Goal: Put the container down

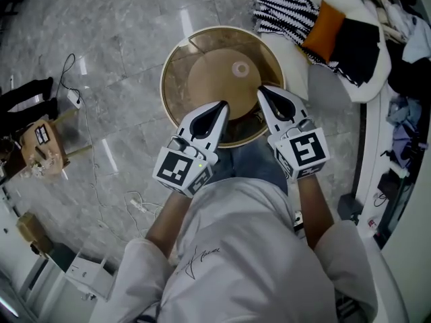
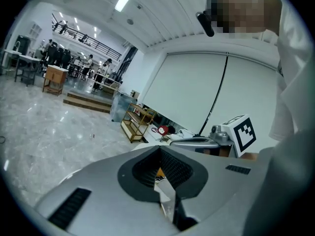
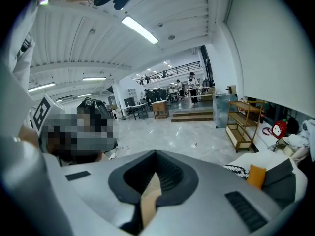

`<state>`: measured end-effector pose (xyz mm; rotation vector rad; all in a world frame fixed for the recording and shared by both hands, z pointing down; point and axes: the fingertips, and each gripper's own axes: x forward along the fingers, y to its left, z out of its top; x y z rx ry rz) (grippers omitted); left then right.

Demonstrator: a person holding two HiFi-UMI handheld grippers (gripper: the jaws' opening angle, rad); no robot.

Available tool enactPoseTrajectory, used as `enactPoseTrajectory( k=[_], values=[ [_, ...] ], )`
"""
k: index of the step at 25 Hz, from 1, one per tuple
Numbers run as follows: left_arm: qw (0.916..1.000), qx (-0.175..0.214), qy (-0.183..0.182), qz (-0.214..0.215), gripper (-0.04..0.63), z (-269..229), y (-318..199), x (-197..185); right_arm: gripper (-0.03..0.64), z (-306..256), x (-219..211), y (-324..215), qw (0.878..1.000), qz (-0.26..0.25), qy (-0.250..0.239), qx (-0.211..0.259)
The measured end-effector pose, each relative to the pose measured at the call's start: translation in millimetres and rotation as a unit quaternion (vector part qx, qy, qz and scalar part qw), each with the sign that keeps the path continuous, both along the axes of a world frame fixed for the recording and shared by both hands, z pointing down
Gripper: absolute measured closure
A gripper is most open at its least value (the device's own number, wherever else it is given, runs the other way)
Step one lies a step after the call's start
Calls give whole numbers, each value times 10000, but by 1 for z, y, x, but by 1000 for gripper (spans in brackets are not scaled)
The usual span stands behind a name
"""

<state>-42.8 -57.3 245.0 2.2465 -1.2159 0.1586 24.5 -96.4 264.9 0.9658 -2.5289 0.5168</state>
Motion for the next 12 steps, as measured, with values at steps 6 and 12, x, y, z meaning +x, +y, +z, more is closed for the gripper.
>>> enactPoseTrajectory(
  k=[6,12],
  values=[
    [9998,99,1,146,577,-16,13,12,601,-17,0,14,9999,-97,-12,33],
    [9995,180,-41,241,577,-27,20,17,601,-35,4,28,9999,-77,-95,61]
  ],
)
